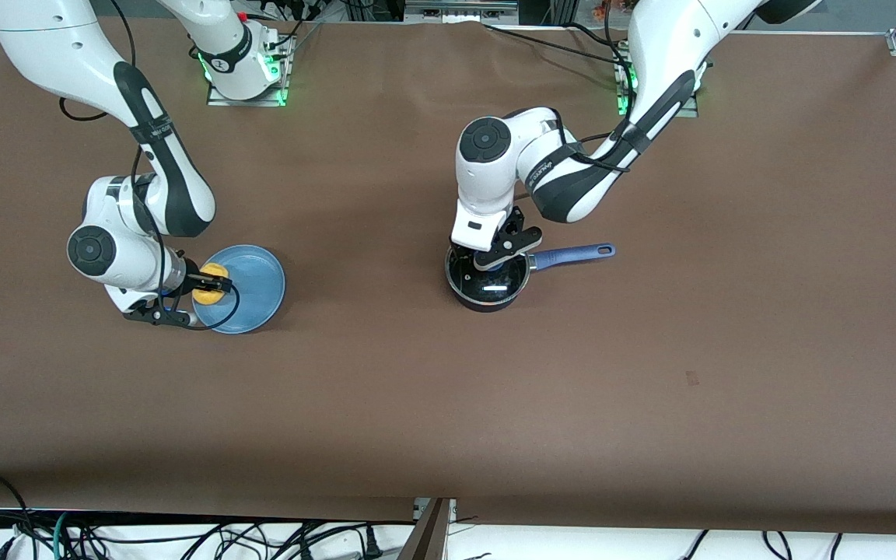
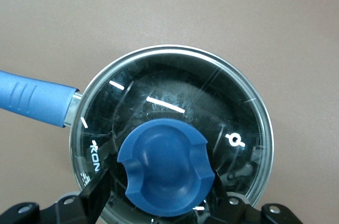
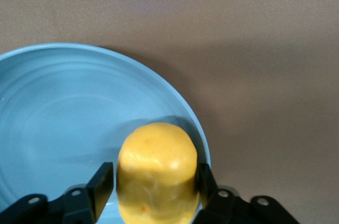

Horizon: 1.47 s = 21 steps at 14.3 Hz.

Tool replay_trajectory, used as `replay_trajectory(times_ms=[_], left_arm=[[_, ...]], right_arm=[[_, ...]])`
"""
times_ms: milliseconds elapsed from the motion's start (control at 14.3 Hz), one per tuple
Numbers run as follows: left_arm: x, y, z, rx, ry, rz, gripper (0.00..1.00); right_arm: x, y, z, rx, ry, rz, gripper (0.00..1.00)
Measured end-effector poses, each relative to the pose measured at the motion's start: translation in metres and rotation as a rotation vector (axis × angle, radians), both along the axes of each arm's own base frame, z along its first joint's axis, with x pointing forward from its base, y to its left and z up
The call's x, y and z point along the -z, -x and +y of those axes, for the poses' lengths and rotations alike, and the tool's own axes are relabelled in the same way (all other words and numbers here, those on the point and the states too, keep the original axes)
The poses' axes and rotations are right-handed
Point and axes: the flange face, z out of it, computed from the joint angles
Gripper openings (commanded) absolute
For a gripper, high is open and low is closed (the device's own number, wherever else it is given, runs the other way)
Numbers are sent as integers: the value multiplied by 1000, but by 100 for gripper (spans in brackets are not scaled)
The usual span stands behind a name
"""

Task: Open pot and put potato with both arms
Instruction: 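Close the right gripper on the potato while the left gripper holds the lid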

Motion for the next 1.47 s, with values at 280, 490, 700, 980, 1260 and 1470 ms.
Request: replay_trajectory(times_ms=[280, 490, 700, 980, 1260, 1470], left_arm=[[-7, -7, 1, -10, 12, -12, 80], [-7, -7, 1, -10, 12, -12, 78], [-5, -8, 0, -2, 18, -27, 74], [-3, -9, 0, 0, 19, -29, 68], [-2, -8, 0, 0, 16, -28, 57], [-1, -8, 0, 1, 16, -28, 50]], right_arm=[[-1, -1, -1, 1, 0, -3, 53], [-6, -5, -1, 1, 0, -9, 53], [-26, -19, 0, 3, 3, 23, 53], [-57, -37, 2, 14, 5, 43, 53], [-62, -39, 11, 33, 9, 51, 53], [-61, -38, 13, 37, 10, 53, 53]])
